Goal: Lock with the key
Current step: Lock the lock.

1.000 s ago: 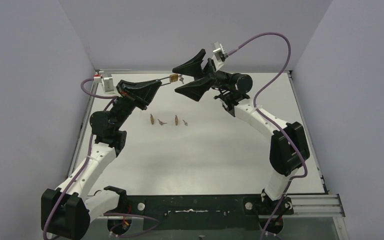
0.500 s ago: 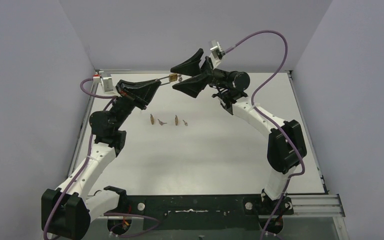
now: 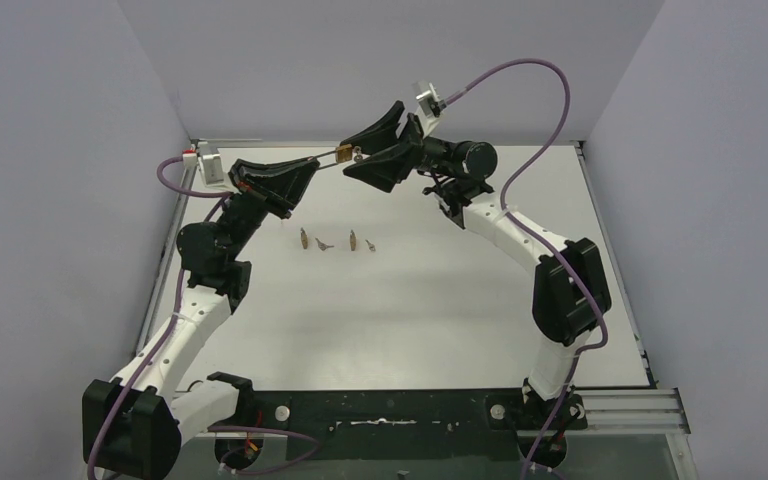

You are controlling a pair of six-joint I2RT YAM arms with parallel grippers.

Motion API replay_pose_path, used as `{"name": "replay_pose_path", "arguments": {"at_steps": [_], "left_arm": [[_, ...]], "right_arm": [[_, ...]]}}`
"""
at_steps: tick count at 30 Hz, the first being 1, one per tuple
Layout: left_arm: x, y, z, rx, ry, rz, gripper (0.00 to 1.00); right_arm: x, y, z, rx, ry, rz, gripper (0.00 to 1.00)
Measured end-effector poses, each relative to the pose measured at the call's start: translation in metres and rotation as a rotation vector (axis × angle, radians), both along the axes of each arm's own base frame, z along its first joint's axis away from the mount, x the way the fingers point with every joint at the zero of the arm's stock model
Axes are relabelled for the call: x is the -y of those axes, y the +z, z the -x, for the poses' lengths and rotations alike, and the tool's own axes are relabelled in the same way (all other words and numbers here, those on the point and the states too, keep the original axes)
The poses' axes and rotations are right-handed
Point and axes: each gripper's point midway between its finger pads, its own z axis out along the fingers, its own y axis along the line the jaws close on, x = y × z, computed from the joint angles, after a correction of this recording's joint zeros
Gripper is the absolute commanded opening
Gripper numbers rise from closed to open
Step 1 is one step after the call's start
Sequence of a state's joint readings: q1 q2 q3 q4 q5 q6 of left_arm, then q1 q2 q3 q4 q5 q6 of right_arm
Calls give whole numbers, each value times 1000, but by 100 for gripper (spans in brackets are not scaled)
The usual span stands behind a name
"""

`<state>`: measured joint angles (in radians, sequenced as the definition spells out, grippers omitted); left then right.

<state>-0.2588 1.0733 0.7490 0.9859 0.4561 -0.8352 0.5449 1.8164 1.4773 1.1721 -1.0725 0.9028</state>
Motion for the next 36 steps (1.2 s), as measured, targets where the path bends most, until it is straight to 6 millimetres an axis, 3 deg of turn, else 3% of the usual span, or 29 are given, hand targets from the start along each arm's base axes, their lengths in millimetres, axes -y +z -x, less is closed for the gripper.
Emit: {"name": "replay_pose_path", "arguments": {"at_steps": [14, 16, 22, 36], "left_arm": [[0, 1, 0, 5, 1, 1, 0], [0, 1, 1, 6, 1, 1, 0], [-1, 5, 3, 23, 2, 5, 0], [-4, 6, 2, 30, 15, 5, 0]], "right_arm": [[-4, -6, -4, -27, 22, 20, 39], [-4, -4, -4, -27, 24, 18, 32], [-3, 0, -2, -45, 38, 18, 0], [-6, 1, -3, -123, 99, 32, 0]]}}
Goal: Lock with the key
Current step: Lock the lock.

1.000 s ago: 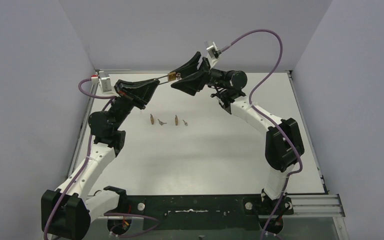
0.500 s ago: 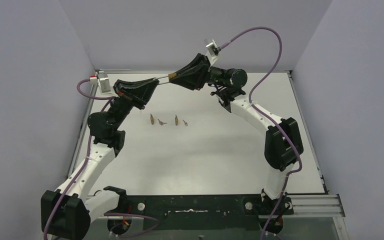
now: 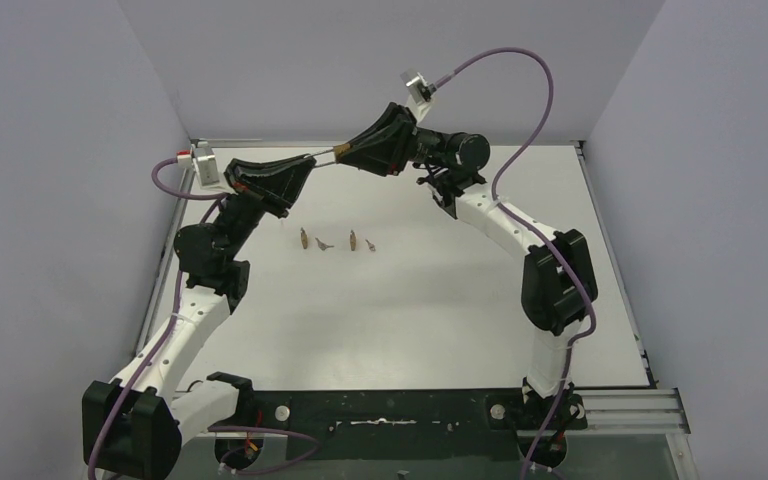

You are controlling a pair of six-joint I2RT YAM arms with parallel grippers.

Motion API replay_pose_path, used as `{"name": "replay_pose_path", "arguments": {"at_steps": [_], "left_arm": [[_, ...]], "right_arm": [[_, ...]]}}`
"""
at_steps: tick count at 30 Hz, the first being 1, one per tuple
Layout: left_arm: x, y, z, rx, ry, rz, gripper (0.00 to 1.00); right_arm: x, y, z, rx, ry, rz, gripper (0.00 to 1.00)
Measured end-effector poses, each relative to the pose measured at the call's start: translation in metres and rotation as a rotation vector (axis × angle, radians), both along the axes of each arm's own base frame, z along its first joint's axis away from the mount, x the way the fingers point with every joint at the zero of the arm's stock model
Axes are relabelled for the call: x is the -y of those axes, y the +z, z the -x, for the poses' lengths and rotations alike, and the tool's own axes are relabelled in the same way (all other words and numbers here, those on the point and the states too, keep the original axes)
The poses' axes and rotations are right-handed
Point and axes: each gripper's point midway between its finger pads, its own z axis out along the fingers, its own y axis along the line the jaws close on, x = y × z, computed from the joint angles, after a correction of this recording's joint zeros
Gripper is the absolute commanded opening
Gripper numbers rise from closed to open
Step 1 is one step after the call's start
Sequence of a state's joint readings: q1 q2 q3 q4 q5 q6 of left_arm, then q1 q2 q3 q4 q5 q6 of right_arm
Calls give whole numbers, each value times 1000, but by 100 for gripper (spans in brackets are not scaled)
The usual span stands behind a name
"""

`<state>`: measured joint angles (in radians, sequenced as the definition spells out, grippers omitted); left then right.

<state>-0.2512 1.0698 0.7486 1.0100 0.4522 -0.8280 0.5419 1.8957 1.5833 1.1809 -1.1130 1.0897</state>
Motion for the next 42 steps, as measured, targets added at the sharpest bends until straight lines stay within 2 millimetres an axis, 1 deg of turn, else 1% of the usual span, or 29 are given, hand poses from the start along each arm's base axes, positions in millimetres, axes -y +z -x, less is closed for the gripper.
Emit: {"name": "replay_pose_path", "arguments": {"at_steps": [5, 15, 23, 34, 42], "left_arm": [[-2, 1, -2, 3, 12, 6, 0], [-3, 3, -1, 28, 22, 3, 0], [-3, 5, 0, 41, 25, 4, 0], [-4, -1, -10, 5, 36, 42, 0], [-2, 0, -15, -4, 59, 76, 0]], "right_arm": [[-4, 1, -2, -48, 43, 9, 0], [-2, 6, 2, -119, 84, 23, 0], [-4, 7, 3, -132, 94, 24, 0], [-11, 1, -6, -124, 62, 28, 0], [-11, 1, -10, -128, 48, 24, 0]]}}
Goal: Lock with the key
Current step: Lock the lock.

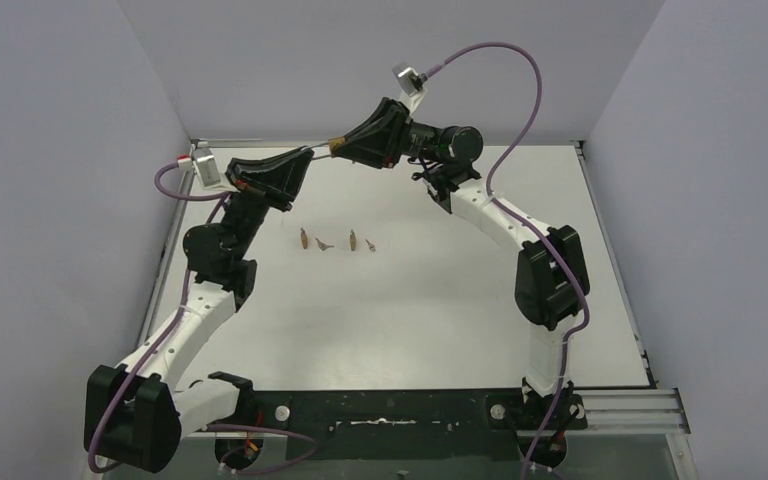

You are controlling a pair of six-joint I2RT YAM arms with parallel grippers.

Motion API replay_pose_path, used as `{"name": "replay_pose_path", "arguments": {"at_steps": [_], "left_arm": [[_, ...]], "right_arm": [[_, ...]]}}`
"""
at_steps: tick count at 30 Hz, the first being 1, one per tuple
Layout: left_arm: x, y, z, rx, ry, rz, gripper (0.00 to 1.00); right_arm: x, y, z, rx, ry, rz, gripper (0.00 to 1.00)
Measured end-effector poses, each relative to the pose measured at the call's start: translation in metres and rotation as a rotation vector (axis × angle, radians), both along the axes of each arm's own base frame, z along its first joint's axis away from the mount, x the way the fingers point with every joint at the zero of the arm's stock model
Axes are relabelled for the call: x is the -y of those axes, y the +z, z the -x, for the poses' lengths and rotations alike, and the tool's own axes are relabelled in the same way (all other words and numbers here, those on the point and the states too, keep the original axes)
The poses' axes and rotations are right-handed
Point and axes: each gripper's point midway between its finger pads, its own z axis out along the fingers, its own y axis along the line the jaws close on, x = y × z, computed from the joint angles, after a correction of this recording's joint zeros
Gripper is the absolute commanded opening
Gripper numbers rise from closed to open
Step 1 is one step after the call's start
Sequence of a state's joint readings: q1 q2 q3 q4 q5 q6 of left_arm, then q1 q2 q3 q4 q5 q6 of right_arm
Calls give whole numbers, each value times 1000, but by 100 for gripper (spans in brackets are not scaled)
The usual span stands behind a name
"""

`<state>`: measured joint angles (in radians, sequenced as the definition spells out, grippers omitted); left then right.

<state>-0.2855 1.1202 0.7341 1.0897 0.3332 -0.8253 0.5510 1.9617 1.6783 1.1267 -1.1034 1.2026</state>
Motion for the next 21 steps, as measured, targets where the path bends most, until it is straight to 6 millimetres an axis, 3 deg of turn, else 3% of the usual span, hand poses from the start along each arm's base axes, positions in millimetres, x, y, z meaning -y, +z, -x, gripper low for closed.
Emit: {"name": "replay_pose_path", "arguments": {"at_steps": [21], "left_arm": [[6, 2, -12, 51, 65, 79, 0]], "right_arm": [[-1, 4, -8, -10, -34, -13, 0]]}}
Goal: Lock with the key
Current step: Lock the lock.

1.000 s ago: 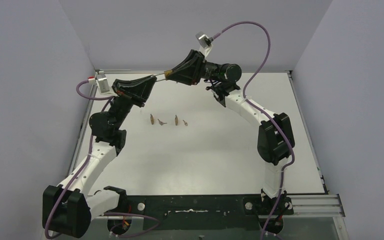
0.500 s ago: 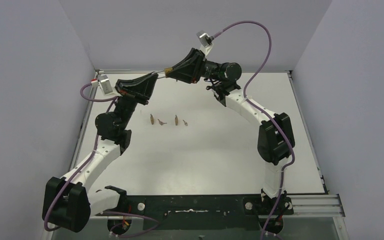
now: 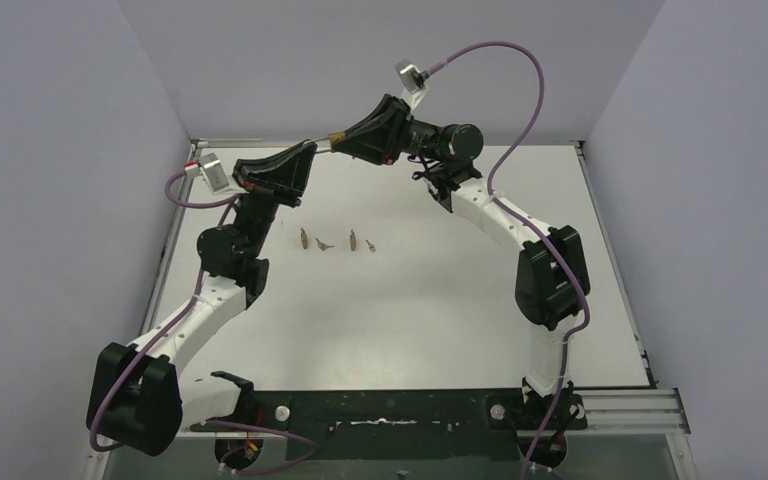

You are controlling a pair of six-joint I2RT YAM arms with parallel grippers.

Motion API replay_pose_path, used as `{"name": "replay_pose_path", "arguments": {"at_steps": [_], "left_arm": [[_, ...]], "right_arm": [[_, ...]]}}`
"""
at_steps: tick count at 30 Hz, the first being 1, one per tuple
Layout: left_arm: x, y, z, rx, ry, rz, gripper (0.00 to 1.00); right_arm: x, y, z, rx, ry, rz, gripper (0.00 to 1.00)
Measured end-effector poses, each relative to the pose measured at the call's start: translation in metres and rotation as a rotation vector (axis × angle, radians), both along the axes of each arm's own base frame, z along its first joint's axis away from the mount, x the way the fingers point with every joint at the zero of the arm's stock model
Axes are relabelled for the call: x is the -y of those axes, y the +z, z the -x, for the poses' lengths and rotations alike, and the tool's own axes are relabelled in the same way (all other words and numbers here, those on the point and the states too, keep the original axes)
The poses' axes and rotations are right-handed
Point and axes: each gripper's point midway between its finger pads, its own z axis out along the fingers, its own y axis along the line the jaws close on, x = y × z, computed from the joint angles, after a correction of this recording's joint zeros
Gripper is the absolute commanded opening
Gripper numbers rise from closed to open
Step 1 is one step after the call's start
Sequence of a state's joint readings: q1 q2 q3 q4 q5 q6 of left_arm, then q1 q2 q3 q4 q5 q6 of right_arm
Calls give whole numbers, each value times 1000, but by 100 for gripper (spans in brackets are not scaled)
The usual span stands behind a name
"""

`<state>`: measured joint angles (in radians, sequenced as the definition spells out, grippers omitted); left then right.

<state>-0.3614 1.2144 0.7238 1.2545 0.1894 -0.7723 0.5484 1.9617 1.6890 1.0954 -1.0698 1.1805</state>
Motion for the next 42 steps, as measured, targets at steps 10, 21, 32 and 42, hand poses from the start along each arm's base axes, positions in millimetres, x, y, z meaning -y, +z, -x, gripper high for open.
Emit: {"name": "replay_pose_path", "arguments": {"at_steps": [10, 21, 32, 42], "left_arm": [[-4, -10, 2, -24, -7, -115, 0], [5, -30, 8, -97, -100, -197, 0], [15, -27, 2, -91, -78, -164, 0], [12, -28, 5, -99, -126, -172, 0]], "right_arm": [[6, -14, 3, -12, -1, 41, 0], [21, -38, 9, -74, -19, 65, 0], [24, -35, 6, -65, -47, 38, 0], [29, -35, 9, -74, -61, 44, 0]]}}
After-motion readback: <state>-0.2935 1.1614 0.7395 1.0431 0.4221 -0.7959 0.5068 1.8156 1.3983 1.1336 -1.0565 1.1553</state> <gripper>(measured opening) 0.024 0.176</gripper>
